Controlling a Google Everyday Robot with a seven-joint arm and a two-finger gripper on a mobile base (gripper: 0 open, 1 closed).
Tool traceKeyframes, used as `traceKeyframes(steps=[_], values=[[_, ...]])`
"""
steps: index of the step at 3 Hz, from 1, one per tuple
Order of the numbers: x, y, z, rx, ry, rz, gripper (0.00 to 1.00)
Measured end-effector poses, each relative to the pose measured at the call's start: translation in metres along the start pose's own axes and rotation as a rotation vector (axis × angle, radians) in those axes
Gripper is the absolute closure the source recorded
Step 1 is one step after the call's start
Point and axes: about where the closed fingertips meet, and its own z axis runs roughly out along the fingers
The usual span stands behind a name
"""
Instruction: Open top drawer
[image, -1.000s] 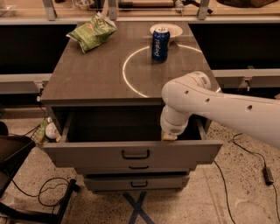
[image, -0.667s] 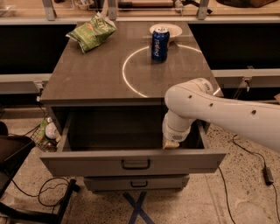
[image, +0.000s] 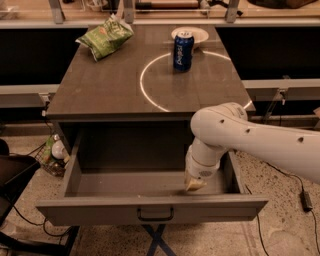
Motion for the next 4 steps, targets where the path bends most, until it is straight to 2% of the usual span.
traceKeyframes(steps=[1,2,4], values=[[-0.012,0.046,-0.01,-0.049,-0.032,-0.03,0.89],[-0.016,0.056,-0.013,-0.061,-0.042,-0.036,0.63],[-0.016,0.057,-0.012,-0.063,-0.04,-0.037,0.17]])
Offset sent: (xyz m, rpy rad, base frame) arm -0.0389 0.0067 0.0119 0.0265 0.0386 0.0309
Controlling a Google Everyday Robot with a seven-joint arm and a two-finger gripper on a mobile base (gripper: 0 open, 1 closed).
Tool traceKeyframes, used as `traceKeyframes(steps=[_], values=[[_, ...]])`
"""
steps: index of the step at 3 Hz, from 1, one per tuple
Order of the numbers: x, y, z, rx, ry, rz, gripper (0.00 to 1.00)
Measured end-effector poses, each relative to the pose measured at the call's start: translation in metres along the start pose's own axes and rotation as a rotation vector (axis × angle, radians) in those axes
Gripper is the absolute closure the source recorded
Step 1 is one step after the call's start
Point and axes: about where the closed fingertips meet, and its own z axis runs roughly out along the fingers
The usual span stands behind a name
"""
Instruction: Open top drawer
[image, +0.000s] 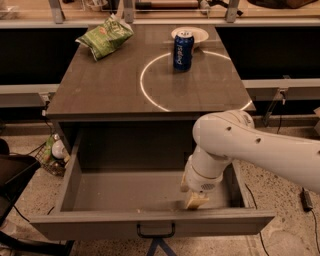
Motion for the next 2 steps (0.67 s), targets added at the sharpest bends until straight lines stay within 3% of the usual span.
traceKeyframes(steps=[1,2], values=[[0.0002,0.0007,0.0004,-0.001,0.001,0.0,0.0],[0.0002,0.0007,0.0004,-0.001,0.001,0.0,0.0]])
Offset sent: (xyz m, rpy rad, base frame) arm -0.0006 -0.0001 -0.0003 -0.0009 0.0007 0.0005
